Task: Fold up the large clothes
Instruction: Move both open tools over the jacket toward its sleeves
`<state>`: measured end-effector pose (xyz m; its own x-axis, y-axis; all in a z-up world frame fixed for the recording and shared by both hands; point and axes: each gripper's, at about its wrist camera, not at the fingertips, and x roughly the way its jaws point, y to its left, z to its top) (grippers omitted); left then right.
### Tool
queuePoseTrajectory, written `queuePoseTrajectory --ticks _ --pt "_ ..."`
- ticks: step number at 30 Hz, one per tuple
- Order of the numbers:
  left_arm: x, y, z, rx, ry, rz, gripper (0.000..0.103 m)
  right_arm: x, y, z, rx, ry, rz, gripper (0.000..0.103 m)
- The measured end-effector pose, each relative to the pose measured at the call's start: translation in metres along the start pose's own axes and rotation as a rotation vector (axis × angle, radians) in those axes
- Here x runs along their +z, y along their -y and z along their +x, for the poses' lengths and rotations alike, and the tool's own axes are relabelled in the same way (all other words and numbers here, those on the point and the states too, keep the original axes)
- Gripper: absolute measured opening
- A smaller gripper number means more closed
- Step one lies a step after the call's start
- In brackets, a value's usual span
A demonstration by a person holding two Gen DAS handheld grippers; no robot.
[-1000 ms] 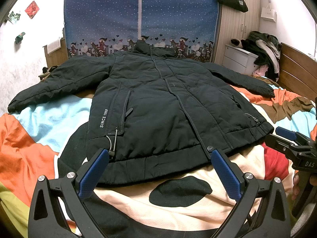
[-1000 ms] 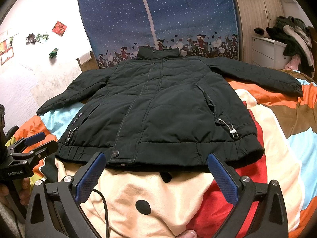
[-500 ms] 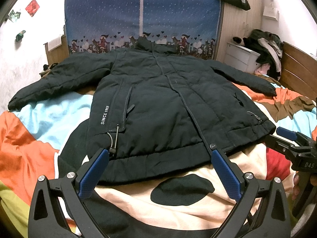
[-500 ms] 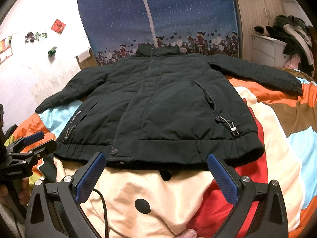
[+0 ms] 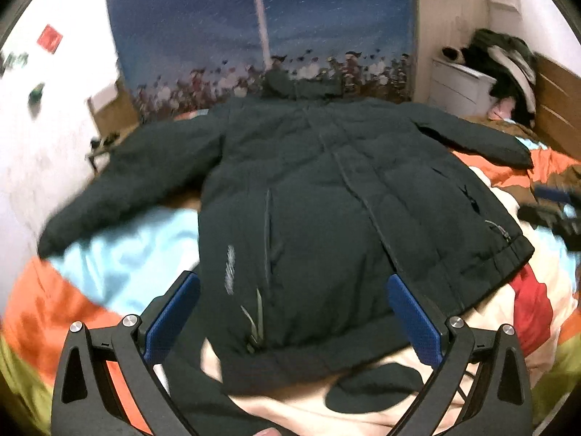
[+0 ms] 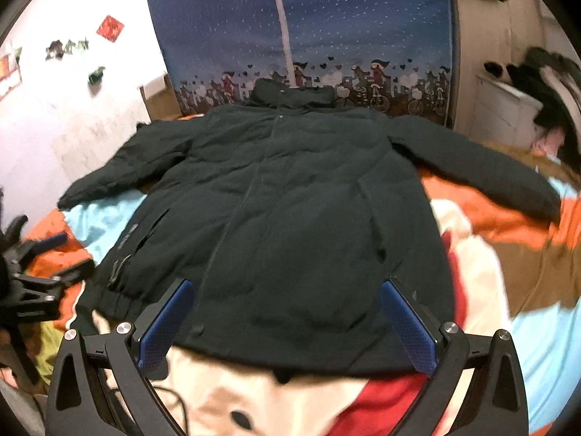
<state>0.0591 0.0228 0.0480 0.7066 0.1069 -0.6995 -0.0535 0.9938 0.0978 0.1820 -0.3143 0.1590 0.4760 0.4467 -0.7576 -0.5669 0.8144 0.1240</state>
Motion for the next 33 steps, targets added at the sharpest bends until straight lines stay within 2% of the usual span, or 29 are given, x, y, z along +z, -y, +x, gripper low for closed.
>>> queuePoseTrajectory --ticks 4,8,12,14,19,24,25,30,33 --pt "0.034 -0.002 -0.001 0.024 0.018 0.129 0.101 0.047 0.015 0.01 -0.081 -0.019 -0.013 0.103" --pt "0.064 0.009 0.019 0.043 0.055 0.236 0.101 0.084 0.025 0.028 -0.168 -0.016 -0.089 0.103" --pt "0.093 0.017 0.063 -0.002 0.049 0.197 0.101 0.106 0.029 0.051 -0.229 -0.071 -0.227 0.103" --pt "0.108 0.022 0.086 -0.033 0.047 0.164 0.101 0.112 0.034 0.058 -0.229 -0.066 -0.245 0.103" --pt "0.152 0.041 0.134 -0.058 0.052 0.133 0.101 0.125 0.063 0.078 -0.208 -0.026 -0.17 0.103" --pt "0.19 0.078 0.191 -0.066 0.055 0.096 0.101 0.124 0.1 0.107 -0.352 0.032 -0.169 0.103" --pt "0.196 0.086 0.203 -0.066 0.049 0.084 0.101 0.122 0.114 0.114 -0.384 0.032 -0.141 0.103" --pt "0.223 0.132 0.258 -0.074 0.012 0.095 0.101 0.107 0.186 0.131 -0.398 -0.008 0.084 0.103" --pt "0.237 0.156 0.288 -0.063 0.023 0.111 0.101 0.098 0.224 0.136 -0.467 -0.019 0.104 0.103"
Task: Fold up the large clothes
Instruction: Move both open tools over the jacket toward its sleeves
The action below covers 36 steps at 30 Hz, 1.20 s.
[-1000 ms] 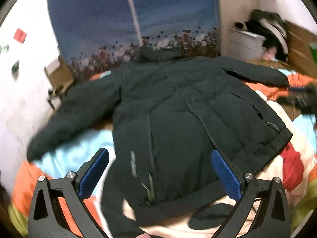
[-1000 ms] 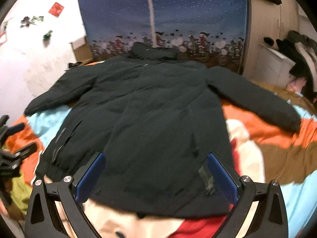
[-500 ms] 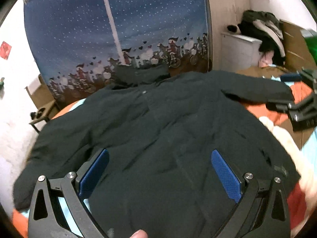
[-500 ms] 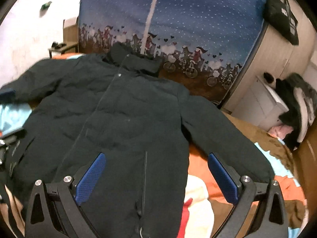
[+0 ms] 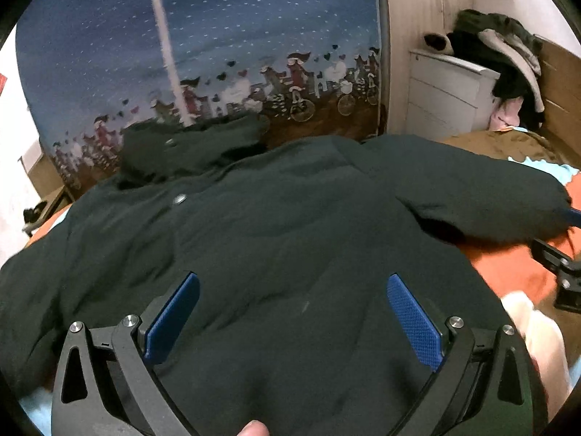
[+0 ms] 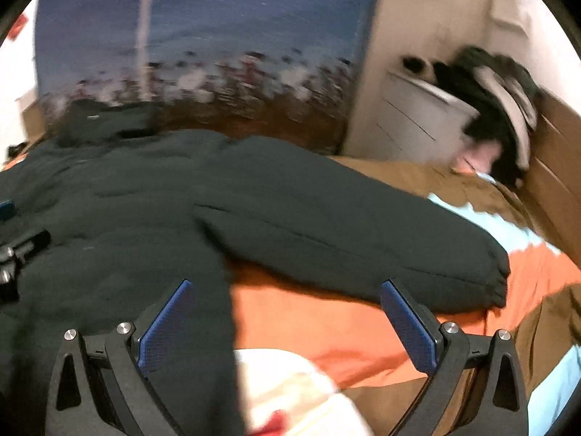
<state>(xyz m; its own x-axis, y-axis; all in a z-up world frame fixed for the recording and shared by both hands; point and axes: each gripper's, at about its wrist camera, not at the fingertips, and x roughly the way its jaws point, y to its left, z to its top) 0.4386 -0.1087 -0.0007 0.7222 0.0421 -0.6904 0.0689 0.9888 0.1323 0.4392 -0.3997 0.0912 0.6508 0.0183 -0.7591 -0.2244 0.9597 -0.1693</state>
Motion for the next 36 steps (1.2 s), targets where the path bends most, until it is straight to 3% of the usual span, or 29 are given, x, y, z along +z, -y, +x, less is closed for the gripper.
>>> queuePoseTrajectory --ticks 3,9,14,17,19,24,29,32,34,36 --pt "0.017 0.022 0.037 0.006 -0.021 0.002 0.101 -0.008 0.02 0.022 -0.133 0.015 -0.1 0.103" --pt "0.035 0.053 0.087 -0.001 -0.058 -0.003 0.101 -0.018 0.057 0.051 -0.152 -0.032 -0.004 0.103" --pt "0.044 0.061 0.118 -0.001 -0.101 -0.037 0.101 -0.028 0.122 0.072 -0.164 -0.088 0.276 0.103" --pt "0.044 0.063 0.134 -0.019 -0.147 -0.058 0.101 -0.047 0.175 0.085 -0.19 -0.141 0.527 0.103" --pt "0.04 0.064 0.139 -0.019 -0.154 -0.054 0.101 -0.058 0.196 0.089 -0.136 -0.119 0.619 0.103" --pt "0.036 0.062 0.151 -0.04 -0.191 -0.065 0.102 -0.057 0.216 0.091 0.012 -0.051 0.71 0.103" --pt "0.034 0.061 0.157 -0.045 -0.219 -0.062 0.102 -0.054 0.222 0.097 0.06 -0.03 0.818 0.103" --pt "0.037 0.058 0.158 -0.058 -0.229 -0.058 0.102 -0.051 0.23 0.099 0.054 -0.036 0.861 0.083" --pt "0.041 0.056 0.155 -0.082 -0.239 -0.039 0.102 -0.046 0.234 0.097 0.064 -0.029 0.87 0.05" --pt "0.042 0.054 0.149 -0.093 -0.268 -0.034 0.102 -0.037 0.234 0.092 0.081 -0.017 0.862 0.03"
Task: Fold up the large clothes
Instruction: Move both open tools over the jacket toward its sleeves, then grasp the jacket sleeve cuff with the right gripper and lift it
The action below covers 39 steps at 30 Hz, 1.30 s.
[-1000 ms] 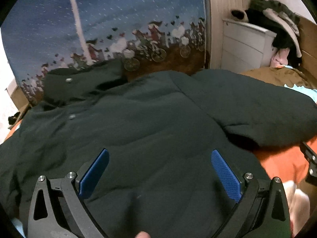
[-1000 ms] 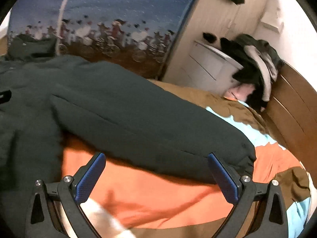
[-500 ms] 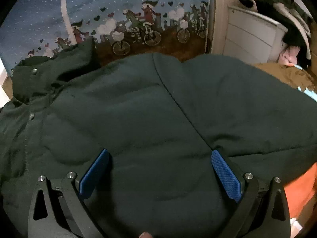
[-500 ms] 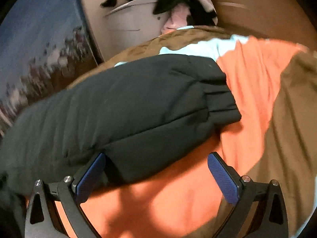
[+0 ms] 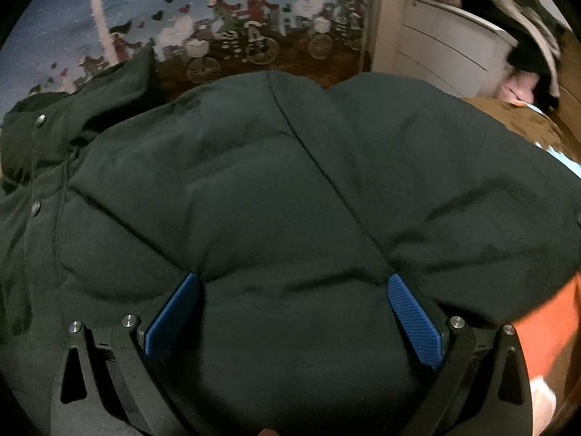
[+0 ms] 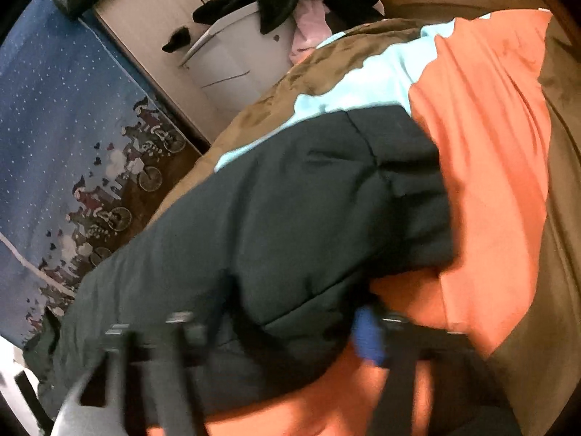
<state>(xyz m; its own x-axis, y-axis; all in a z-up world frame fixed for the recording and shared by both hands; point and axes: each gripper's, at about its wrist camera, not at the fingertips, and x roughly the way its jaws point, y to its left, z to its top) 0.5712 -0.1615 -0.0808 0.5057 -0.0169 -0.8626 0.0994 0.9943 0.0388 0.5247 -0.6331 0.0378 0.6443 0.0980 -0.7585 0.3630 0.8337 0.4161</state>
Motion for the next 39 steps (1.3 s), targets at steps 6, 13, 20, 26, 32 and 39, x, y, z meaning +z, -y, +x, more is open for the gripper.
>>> queuePoseTrajectory --ticks 6,13,20,26,32,39 --pt "-0.014 -0.028 -0.042 -0.065 0.001 -0.029 0.102 0.012 -0.062 -0.038 0.023 0.116 -0.165 0.012" --pt "-0.035 -0.082 -0.116 -0.082 0.053 -0.091 0.102 -0.04 -0.216 -0.117 0.194 0.293 -0.604 0.012" --pt "-0.074 -0.152 -0.182 -0.054 0.069 -0.216 0.102 -0.148 -0.338 -0.153 0.38 0.311 -0.98 0.012" --pt "-0.11 -0.206 -0.229 -0.052 0.09 -0.307 0.102 -0.246 -0.401 -0.145 0.443 0.24 -1.21 0.012" --pt "-0.153 -0.251 -0.262 -0.072 0.084 -0.377 0.102 -0.34 -0.423 -0.119 0.46 0.114 -1.502 0.016" --pt "-0.182 -0.278 -0.269 -0.163 0.08 -0.474 0.102 -0.411 -0.403 -0.1 0.496 -0.119 -1.654 0.055"
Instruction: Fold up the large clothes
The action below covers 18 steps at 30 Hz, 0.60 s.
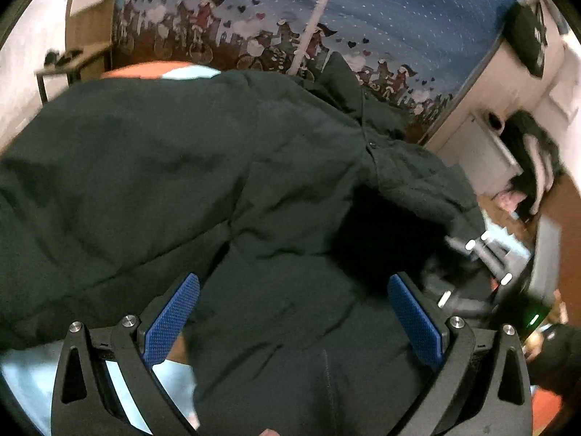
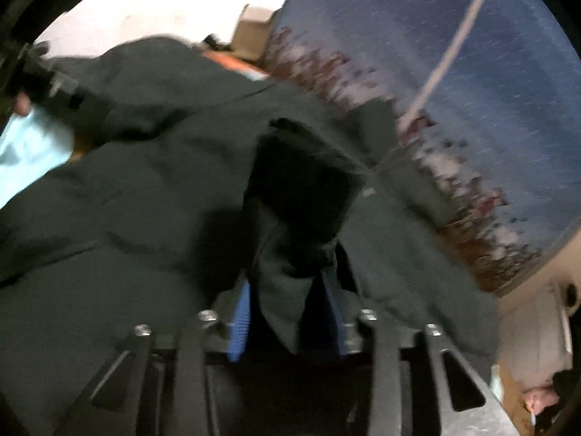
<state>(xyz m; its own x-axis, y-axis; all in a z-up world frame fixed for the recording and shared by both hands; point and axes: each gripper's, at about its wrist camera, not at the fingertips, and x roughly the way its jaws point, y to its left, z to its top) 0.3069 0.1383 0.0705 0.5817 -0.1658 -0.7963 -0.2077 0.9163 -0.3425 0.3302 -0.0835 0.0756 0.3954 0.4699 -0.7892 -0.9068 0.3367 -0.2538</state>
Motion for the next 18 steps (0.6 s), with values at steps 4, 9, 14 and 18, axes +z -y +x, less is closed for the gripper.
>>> queuePoseTrajectory --ticks 4,9,14,18 --pt "0.0 -0.005 0.002 -0.119 -0.026 -0.07 0.102 -0.012 -0.017 -0.002 0.069 0.007 -0.025 0.086" --pt "0.002 0.005 0.015 -0.207 -0.053 -0.112 0.102 -0.026 -0.013 -0.013 0.111 0.015 0.038 0.086" --pt "0.011 0.017 0.043 -0.267 -0.089 -0.167 0.102 -0.05 0.001 -0.042 0.083 0.025 0.122 0.086" --pt "0.019 0.022 0.069 -0.284 -0.101 -0.254 0.102 -0.07 0.031 -0.049 0.005 0.007 0.207 0.086"
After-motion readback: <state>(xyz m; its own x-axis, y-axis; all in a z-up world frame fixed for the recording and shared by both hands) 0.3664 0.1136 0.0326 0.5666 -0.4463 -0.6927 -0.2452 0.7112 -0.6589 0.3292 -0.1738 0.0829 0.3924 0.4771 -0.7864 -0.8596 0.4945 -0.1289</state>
